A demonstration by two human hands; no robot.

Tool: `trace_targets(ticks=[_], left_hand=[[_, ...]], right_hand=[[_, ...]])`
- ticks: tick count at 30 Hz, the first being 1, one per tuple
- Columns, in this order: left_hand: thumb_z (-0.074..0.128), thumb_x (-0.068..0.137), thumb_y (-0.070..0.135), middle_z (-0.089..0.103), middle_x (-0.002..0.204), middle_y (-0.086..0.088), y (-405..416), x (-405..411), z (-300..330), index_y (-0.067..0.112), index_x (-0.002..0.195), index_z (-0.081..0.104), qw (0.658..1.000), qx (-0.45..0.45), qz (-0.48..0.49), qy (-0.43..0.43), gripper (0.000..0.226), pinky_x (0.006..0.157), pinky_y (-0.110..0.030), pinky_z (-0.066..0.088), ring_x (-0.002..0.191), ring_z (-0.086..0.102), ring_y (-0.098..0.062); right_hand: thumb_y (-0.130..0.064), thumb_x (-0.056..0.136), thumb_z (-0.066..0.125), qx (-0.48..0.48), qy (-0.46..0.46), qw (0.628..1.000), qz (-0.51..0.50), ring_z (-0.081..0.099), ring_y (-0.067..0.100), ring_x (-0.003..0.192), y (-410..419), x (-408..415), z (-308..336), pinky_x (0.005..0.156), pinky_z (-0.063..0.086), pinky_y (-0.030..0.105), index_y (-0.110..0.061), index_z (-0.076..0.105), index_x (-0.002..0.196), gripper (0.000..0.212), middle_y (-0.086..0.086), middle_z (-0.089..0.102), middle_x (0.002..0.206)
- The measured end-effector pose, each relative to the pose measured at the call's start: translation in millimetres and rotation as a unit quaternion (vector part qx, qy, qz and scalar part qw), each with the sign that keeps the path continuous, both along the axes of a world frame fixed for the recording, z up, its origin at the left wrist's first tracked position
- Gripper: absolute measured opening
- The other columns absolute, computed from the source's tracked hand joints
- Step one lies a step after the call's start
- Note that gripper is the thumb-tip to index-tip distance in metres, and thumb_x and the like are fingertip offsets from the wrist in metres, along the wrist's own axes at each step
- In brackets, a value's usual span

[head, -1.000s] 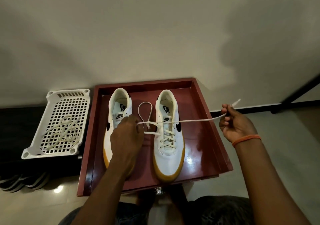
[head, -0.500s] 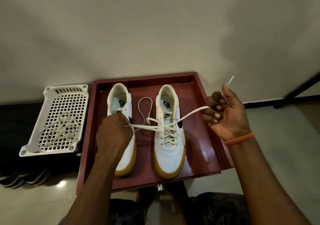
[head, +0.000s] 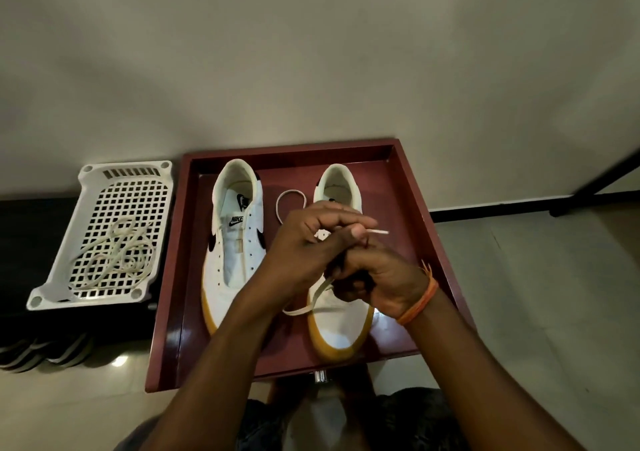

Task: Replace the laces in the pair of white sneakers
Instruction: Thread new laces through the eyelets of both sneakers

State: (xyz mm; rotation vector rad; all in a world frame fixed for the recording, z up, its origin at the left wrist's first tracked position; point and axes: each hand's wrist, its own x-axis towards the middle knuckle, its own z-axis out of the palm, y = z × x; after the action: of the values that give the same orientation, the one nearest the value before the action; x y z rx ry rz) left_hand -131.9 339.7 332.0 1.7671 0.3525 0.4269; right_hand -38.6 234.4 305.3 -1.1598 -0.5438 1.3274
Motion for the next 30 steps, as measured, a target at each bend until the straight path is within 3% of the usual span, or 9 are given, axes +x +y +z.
trace_targets(ticks=[6,8,11,15,18,21,23,26,30], left_hand=[[0.06,0.09,0.026,0.072,0.1,-0.019,7.7,-4.9,-3.9,0.003,0.11,0.072,0.986,-0.161,-0.02,0.04,0.033,0.076,-0.03,0.055,0.091,0.07,-0.028],[0.062,0.091,0.02,0.072,0.1,-0.016,10.3,-6.0,-4.3,0.002,0.107,0.072,0.986,-0.158,-0.032,0.043,0.027,0.077,-0.027,0.057,0.092,0.07,-0.026],[0.064,0.09,0.011,0.073,0.103,-0.007,11.7,-7.2,-3.4,0.002,0.104,0.074,0.989,-0.129,-0.063,0.043,0.019,0.088,-0.023,0.054,0.101,0.069,-0.017],[0.064,0.092,0.009,0.072,0.101,-0.006,9.9,-6.6,-3.8,0.001,0.101,0.075,0.991,-0.096,-0.083,0.052,0.017,0.087,-0.024,0.054,0.099,0.068,-0.017],[0.068,0.088,0.007,0.073,0.096,-0.013,10.5,-6.4,-6.6,0.0,0.096,0.074,0.989,-0.121,-0.06,0.052,0.012,0.075,-0.029,0.056,0.084,0.069,-0.026],[0.069,0.089,0.008,0.07,0.086,-0.023,12.9,-3.1,-14.3,0.0,0.093,0.072,0.988,-0.148,0.036,0.021,0.01,0.065,-0.045,0.05,0.068,0.061,-0.034],[0.069,0.09,0.009,0.073,0.08,-0.01,16.5,0.2,-27.4,0.009,0.089,0.072,0.993,-0.075,0.09,0.028,0.004,0.071,-0.045,0.055,0.073,0.068,-0.026],[0.065,0.093,0.016,0.066,0.076,0.009,14.2,6.7,-48.6,0.023,0.084,0.065,0.991,0.037,0.105,0.072,0.012,0.066,-0.027,0.052,0.07,0.061,-0.002],[0.062,0.094,0.02,0.064,0.075,0.014,0.5,18.2,-59.6,0.024,0.089,0.065,0.987,0.118,0.066,0.089,0.007,0.064,-0.023,0.044,0.071,0.06,-0.005]], right_hand=[[0.0,0.06,0.056,-0.013,-0.005,0.999,0.046,0.011,0.02,0.049,1.0,2.1,0.6,0.046,0.018,0.025,0.021,0.039,0.087,0.039,0.012,0.022,0.065],[0.002,0.062,0.055,-0.016,-0.01,0.998,0.052,0.01,0.024,0.052,0.8,2.5,0.9,0.047,0.017,0.027,0.019,0.044,0.096,0.04,0.013,0.021,0.066],[0.002,0.063,0.053,-0.024,-0.022,0.998,0.053,0.013,0.024,0.053,1.2,1.0,1.3,0.05,0.016,0.03,0.002,0.051,0.077,0.014,0.011,0.025,0.065],[0.008,0.067,0.046,-0.027,-0.038,0.997,0.062,0.017,0.021,0.051,1.2,0.3,-0.9,0.051,0.016,0.034,0.005,0.052,0.104,0.037,0.014,0.027,0.064],[0.011,0.072,0.049,-0.018,-0.057,0.993,0.107,0.035,0.02,0.049,-1.9,4.1,2.4,0.046,0.026,0.028,-0.025,0.065,0.111,0.056,0.019,0.044,0.066],[0.007,0.083,0.063,-0.062,-0.076,0.989,0.108,0.06,0.023,0.062,-9.2,22.5,5.8,0.044,0.047,0.027,-0.016,0.063,0.116,0.04,0.026,0.064,0.098],[-0.001,0.088,0.064,-0.1,-0.086,0.99,0.048,0.063,0.024,0.067,-15.4,38.7,7.0,0.045,0.051,0.028,-0.01,0.063,0.121,0.034,0.022,0.066,0.113],[-0.011,0.085,0.069,-0.141,-0.107,0.978,-0.112,0.062,0.022,0.063,-23.6,55.7,3.4,0.045,0.051,0.029,-0.007,0.066,0.113,0.029,0.021,0.07,0.106],[-0.013,0.079,0.075,-0.115,-0.161,0.968,-0.154,0.069,0.025,0.065,-21.3,53.0,-4.2,0.054,0.056,0.032,-0.004,0.073,0.101,0.025,0.021,0.072,0.086]])
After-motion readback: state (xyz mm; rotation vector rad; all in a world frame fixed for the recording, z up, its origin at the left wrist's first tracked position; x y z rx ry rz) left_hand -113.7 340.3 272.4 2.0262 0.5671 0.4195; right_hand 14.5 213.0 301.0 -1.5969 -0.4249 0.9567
